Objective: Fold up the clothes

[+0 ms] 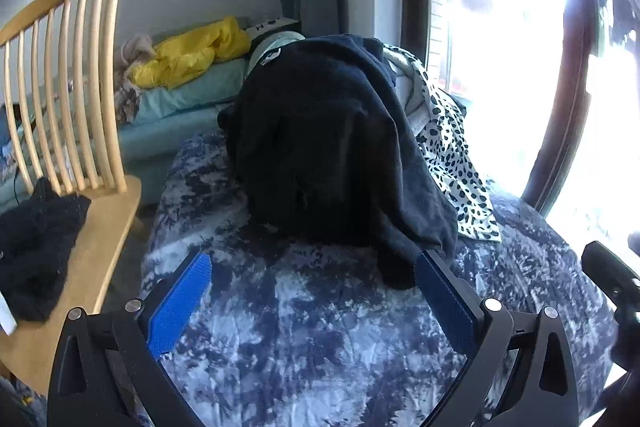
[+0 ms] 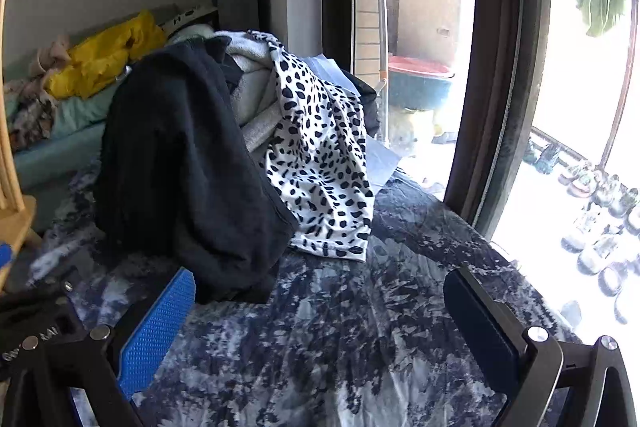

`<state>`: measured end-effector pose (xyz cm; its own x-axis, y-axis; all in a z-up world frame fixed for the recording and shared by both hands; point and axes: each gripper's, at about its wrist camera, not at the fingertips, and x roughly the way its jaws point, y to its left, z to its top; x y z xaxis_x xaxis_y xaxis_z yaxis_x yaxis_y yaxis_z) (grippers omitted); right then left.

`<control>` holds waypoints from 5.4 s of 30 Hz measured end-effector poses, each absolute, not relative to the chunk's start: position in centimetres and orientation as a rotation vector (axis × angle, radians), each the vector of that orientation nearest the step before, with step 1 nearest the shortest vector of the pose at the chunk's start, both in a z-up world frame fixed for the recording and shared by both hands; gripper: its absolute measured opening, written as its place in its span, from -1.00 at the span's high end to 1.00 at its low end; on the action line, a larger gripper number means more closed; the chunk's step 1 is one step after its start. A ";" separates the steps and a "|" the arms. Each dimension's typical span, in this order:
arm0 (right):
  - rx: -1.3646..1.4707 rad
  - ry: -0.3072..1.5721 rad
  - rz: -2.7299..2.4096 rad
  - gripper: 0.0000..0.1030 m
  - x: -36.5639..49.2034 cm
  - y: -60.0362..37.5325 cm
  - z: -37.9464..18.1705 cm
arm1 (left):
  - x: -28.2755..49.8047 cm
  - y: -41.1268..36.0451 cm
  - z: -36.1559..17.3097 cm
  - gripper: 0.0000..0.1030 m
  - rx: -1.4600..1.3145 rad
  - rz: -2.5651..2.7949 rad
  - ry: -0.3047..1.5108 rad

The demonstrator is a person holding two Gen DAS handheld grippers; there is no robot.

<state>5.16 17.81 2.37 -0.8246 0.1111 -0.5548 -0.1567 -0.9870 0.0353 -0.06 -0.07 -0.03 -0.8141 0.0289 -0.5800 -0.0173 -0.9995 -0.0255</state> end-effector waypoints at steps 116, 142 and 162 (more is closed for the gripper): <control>-1.274 0.086 3.393 0.64 5.9 9.0 1.8 | -1.0 -2.6 2.6 -1.00 -1.461 2.554 -0.260; -1.289 0.371 3.214 -0.02 11.2 17.1 -0.5 | -6.1 5.4 -1.8 -1.00 -1.676 2.531 -0.073; -1.257 0.633 3.117 -0.22 12.7 21.5 -1.2 | -5.3 2.3 -2.3 0.89 -1.704 2.572 -0.118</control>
<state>12.67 21.47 -1.19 -0.6964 -0.3838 -0.6064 0.1170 -0.8944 0.4317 -5.26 2.30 -2.28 -0.3901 0.0871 -0.9166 -0.0028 -0.9956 -0.0934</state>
